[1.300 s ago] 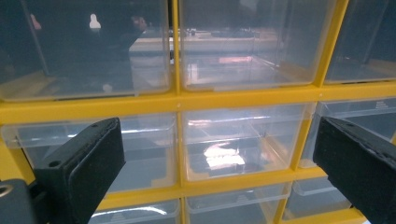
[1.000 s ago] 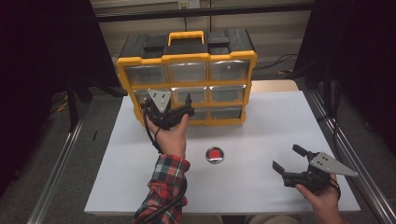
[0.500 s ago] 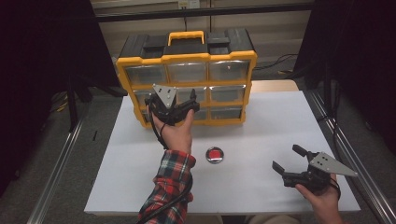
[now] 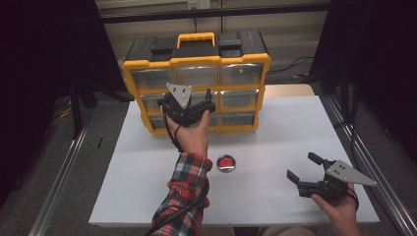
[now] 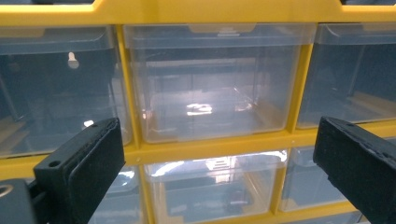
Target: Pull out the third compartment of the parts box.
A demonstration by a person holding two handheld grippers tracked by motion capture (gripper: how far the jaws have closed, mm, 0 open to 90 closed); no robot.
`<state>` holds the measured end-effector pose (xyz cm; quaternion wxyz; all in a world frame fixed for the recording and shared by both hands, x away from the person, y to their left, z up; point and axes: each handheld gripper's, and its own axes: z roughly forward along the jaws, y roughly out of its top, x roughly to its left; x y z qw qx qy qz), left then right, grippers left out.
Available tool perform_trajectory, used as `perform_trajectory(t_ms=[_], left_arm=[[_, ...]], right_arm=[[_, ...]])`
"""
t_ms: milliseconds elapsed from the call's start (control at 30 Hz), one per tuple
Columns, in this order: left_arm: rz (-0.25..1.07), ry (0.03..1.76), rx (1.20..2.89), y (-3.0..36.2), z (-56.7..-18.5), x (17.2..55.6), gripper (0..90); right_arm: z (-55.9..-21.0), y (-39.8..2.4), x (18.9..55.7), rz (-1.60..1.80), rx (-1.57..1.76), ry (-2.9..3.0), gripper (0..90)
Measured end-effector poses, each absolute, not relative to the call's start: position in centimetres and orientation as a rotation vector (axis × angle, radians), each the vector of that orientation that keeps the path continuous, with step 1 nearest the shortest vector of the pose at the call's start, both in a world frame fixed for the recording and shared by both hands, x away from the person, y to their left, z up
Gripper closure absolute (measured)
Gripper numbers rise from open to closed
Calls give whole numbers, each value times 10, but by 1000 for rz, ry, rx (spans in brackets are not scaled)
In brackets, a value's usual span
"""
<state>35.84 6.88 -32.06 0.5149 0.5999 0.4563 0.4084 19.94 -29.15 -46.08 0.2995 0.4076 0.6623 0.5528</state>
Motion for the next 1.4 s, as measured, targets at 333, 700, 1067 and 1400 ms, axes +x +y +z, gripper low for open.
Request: perform_trajectory(t_ms=[333, 700, 1067, 1400], left_arm=[[976, 1105, 1428, 62, -319, 362, 20], [976, 1105, 1415, 54, -316, 366, 20], [965, 1099, 1409, 46, -313, 370, 20], [959, 1094, 1406, 36, -311, 372, 20]], right_arm=[[-461, -292, 199, 1466, 1085, 1759, 31], [-461, -292, 199, 1467, 1091, 1753, 32], [-461, -292, 200, 1470, 1087, 1755, 32], [-461, -293, 200, 1475, 1083, 1758, 32]])
